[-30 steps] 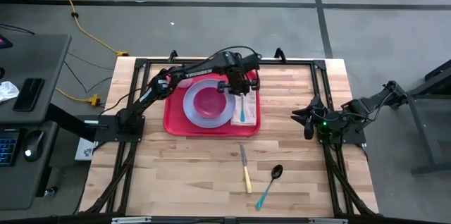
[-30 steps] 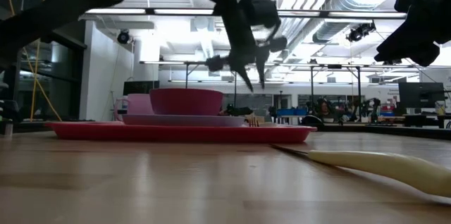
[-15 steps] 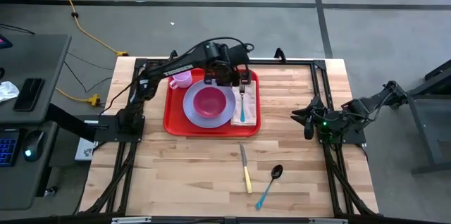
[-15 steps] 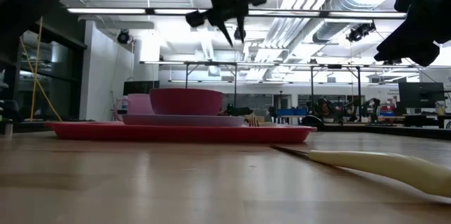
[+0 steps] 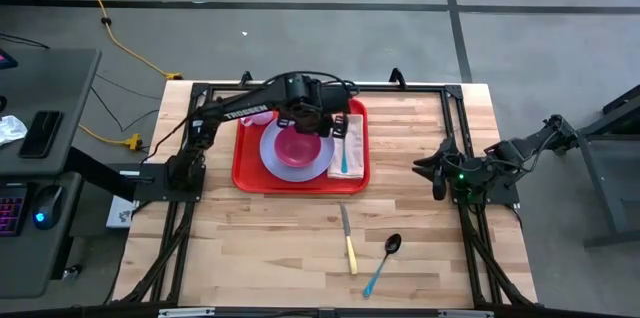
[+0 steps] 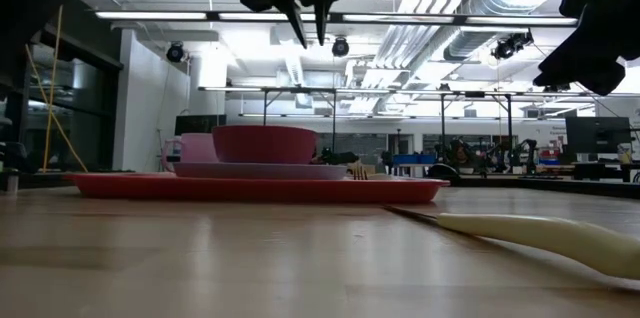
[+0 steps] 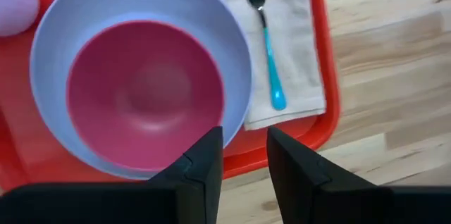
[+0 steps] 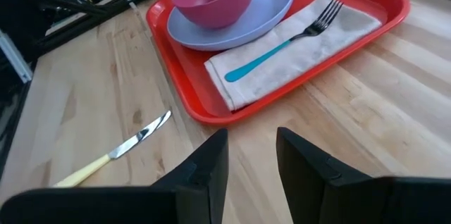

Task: Set up tray
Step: Put the blue spoon on the white table napkin to the left of the blue fork

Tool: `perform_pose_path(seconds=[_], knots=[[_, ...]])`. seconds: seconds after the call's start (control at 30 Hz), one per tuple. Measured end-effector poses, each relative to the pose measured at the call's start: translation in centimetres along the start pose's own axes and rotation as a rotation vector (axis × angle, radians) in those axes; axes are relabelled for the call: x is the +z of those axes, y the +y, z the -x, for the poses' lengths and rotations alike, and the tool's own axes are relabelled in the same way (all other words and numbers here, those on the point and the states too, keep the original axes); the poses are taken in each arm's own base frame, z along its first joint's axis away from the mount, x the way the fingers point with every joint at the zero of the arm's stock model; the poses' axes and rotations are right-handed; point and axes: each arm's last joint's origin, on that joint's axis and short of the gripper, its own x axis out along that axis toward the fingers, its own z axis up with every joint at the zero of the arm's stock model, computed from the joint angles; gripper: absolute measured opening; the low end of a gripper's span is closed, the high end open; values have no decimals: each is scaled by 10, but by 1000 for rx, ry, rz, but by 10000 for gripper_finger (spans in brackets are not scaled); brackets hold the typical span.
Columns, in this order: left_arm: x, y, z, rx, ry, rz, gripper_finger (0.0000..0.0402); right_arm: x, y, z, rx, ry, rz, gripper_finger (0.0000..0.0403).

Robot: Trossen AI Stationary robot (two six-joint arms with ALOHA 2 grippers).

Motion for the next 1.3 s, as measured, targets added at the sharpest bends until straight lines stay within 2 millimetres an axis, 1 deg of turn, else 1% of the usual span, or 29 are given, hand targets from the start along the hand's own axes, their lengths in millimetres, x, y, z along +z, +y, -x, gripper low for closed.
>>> perform_pose_path(seconds=[0.23, 0.43, 0.6, 0.8, 0.93, 1.03, 1.13, 1.3], knots=[[-6, -2, 0, 27, -44, -22, 140, 0, 1, 0, 16, 15, -76, 99], [-12, 1, 15, 33, -140, -74, 140, 0, 0, 0, 12, 11, -75, 99], [-20, 6, 36, 25, -240, -113, 140, 0, 0, 0, 10, 9, -75, 99], [-33, 13, 48, 44, -310, -145, 140, 0, 0, 0, 11, 10, -84, 99], [-45, 24, 53, 71, -362, -122, 140, 0, 0, 0, 15, 14, -96, 99], [-56, 37, 56, 90, -405, -77, 140, 0, 0, 0, 15, 14, -95, 99], [-69, 52, 56, 104, -409, -33, 140, 0, 0, 0, 14, 14, -95, 99], [-93, 78, 49, 104, -431, 23, 140, 0, 1, 0, 17, 13, -96, 99]])
